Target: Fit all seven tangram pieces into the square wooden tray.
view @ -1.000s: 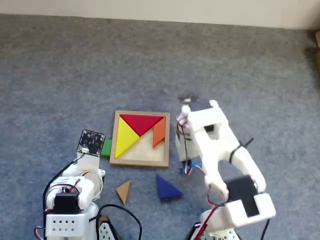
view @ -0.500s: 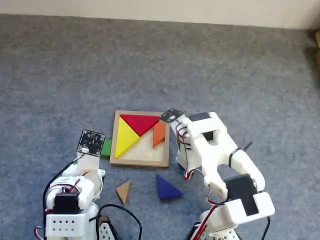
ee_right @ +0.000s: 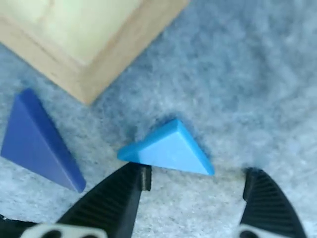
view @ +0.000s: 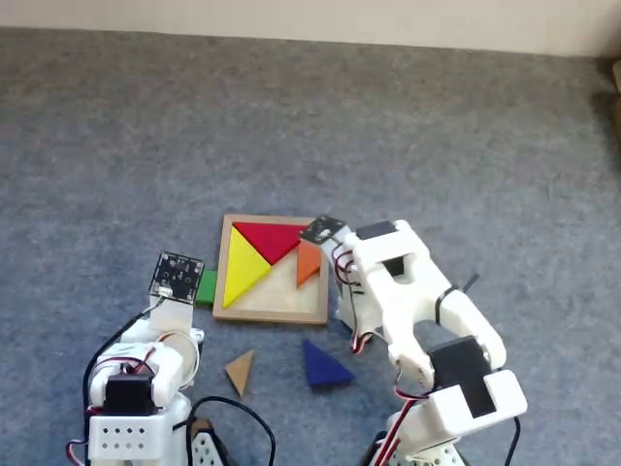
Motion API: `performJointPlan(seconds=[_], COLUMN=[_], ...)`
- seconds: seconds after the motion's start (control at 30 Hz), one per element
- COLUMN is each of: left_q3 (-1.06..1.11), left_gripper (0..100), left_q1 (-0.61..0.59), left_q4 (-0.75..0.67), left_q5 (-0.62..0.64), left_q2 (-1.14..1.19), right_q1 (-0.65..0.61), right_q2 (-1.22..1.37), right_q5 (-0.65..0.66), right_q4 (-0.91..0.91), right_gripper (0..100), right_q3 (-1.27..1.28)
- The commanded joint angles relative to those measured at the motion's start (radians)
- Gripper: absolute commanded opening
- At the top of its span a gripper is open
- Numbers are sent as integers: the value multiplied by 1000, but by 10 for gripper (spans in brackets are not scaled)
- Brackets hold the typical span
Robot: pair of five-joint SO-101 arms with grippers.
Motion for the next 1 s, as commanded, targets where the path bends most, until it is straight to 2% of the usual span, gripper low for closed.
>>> performJointPlan(seconds=[0.0,0.37,0.57,0.77,0.97], left_q3=[21,21,21,21,21], left_gripper=[6,6,6,6,6], left_q1=[-13,-13,-13,-13,-13], left_q4=[5,5,5,5,5], left_q5=[-2,-2,-2,-2,-2], left_q2=[-36,-36,-36,-36,-36], right_q1=[-73,-79,-79,-74,-74], right_q2=[-97,-107,-107,-107,-114], right_q5=[17,18,18,14,11], right_q4=[-44,-48,-191,-202,-206], right_gripper=[279,279,278,276,139], right_q3=[1,2,90,107,107])
